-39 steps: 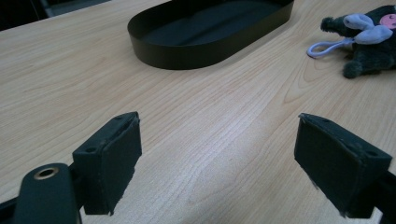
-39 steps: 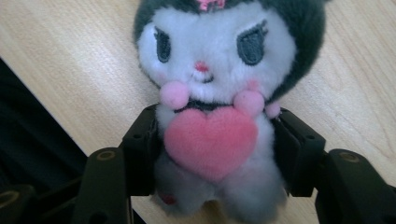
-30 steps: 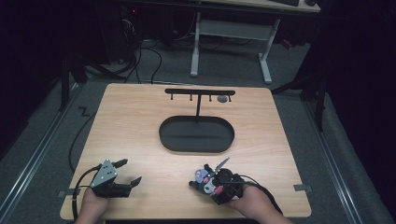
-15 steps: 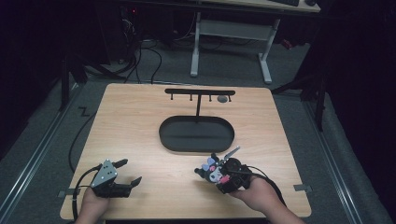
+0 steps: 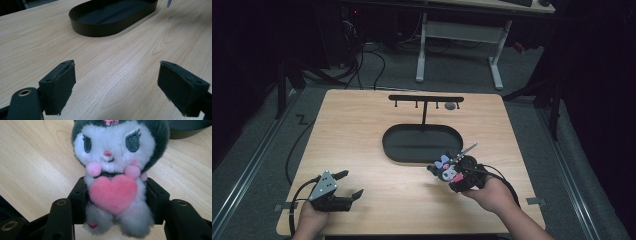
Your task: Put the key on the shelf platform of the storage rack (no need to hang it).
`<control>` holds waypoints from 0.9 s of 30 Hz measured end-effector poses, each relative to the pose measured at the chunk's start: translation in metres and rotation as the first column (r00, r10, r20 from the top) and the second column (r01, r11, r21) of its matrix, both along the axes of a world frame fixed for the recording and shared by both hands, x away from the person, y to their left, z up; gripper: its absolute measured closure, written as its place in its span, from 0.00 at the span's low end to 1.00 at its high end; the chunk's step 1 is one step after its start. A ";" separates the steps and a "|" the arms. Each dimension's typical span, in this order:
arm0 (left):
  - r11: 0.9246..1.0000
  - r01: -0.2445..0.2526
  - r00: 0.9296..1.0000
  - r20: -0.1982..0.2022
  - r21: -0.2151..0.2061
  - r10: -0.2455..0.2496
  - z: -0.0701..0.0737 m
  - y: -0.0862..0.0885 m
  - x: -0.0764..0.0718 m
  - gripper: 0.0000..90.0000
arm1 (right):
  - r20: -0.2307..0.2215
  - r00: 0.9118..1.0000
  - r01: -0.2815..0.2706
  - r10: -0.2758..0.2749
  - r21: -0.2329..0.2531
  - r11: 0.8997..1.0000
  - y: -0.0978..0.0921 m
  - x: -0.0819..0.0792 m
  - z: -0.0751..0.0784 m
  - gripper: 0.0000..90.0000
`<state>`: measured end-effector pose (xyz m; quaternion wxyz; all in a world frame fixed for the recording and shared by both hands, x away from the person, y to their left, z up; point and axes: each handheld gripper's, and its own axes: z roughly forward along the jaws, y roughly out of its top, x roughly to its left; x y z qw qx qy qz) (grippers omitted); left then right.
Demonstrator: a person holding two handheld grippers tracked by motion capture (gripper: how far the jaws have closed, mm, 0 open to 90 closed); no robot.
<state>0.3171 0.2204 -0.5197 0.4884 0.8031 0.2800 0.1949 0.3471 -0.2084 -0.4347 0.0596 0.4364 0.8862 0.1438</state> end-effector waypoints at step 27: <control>1.000 0.001 1.000 0.000 0.004 -0.001 0.000 0.001 0.001 0.17 | 0.022 0.999 0.048 -0.049 0.030 0.998 0.010 0.068 0.016 0.51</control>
